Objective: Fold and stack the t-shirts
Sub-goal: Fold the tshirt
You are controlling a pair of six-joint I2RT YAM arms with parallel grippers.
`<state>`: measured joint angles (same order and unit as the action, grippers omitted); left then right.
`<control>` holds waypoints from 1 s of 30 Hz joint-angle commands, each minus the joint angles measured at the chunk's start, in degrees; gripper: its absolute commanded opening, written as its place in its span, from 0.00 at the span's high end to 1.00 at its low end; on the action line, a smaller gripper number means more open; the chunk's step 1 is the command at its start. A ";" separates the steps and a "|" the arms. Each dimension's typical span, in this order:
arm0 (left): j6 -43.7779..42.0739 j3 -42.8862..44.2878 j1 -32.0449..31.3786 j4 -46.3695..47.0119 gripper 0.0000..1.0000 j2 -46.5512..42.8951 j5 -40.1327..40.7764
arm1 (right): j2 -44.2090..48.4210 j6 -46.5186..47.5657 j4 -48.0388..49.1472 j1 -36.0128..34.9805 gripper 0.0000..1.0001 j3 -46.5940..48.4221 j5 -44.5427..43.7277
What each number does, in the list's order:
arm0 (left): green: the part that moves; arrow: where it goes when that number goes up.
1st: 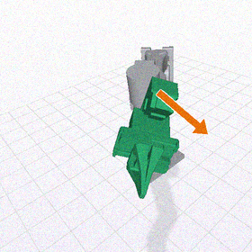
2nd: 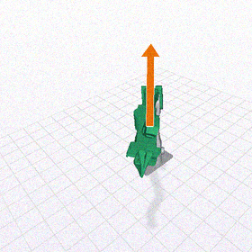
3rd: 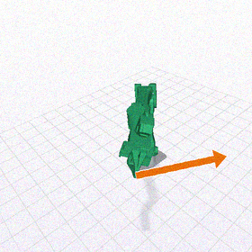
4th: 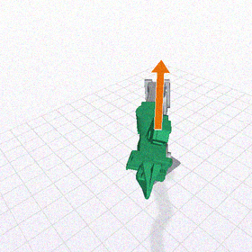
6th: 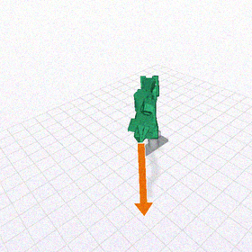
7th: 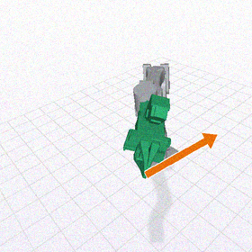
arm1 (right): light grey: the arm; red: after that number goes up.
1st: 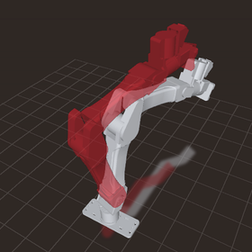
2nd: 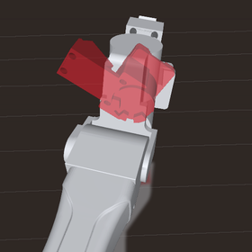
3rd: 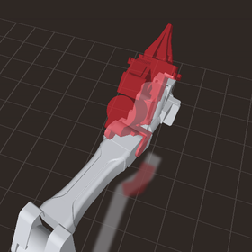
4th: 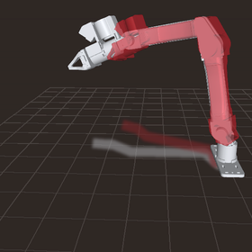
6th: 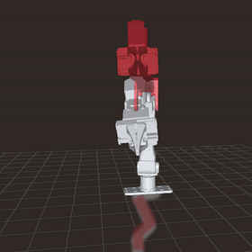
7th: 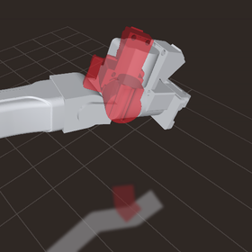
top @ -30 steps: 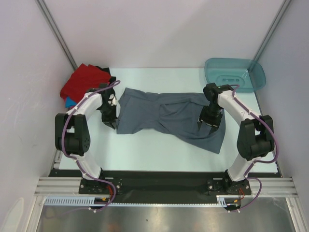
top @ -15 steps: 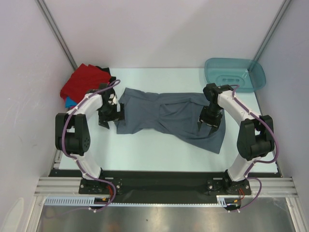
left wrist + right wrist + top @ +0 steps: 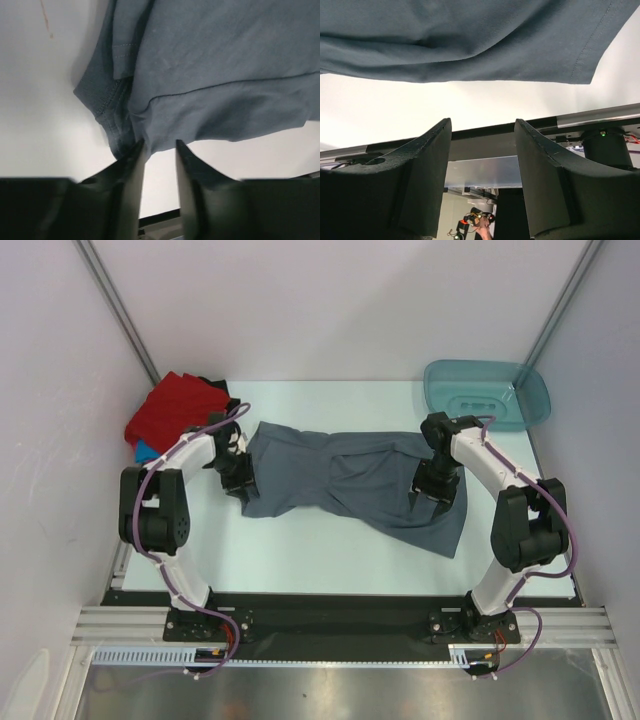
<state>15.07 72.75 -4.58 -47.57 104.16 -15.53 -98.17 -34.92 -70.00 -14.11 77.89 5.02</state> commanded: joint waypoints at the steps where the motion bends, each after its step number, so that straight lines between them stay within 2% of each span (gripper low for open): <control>1: -0.04 0.20 0.27 0.73 0.67 -0.80 -1.61 | 1.49 0.46 0.21 0.22 0.41 0.07 0.61; 3: -0.22 -0.50 0.18 0.11 0.75 -1.59 -1.61 | 1.40 0.64 0.30 0.22 0.41 0.16 0.61; 6: -0.83 -1.73 0.18 -0.59 0.76 -2.29 -1.08 | 1.31 0.64 0.56 0.22 0.41 0.07 0.87; 9: -1.45 -3.13 0.18 -0.94 0.89 -3.17 -0.21 | 1.23 0.64 0.65 0.22 0.41 0.07 1.05; 11: -1.88 -3.58 0.18 -1.47 0.91 -3.35 -0.12 | 1.05 0.64 0.74 0.22 0.41 0.07 1.14; 12: -1.97 -4.02 0.27 -1.65 0.97 -3.44 0.06 | 0.96 0.64 0.83 0.22 0.41 -0.02 1.22; 14: -2.15 -4.20 0.27 -1.91 0.99 -3.70 0.24 | 0.88 0.73 1.09 0.22 0.41 -0.10 1.40; 16: -2.06 -4.11 0.18 -1.74 0.67 -4.22 0.58 | 0.88 0.73 1.18 0.22 0.41 -0.19 1.66; 18: -2.15 -3.50 0.18 -1.47 0.58 -5.10 0.68 | 0.70 0.81 1.27 0.22 0.41 -0.28 1.84; 20: -1.98 -2.71 0.19 -1.38 0.39 -5.54 1.02 | 0.70 0.90 1.35 0.22 0.41 -0.28 2.01; 23: -2.06 -1.04 0.18 -1.38 0.38 -5.63 1.64 | 0.70 0.99 1.35 0.22 0.41 -0.37 2.02; 30: -1.71 -0.77 0.19 -0.86 0.45 -3.00 3.40 | 0.79 1.08 1.18 0.22 0.41 -0.28 2.02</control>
<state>13.52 70.26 -4.58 -48.90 101.23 -13.43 -98.17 -34.46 -68.66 -14.11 77.62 6.87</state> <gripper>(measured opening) 0.558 0.587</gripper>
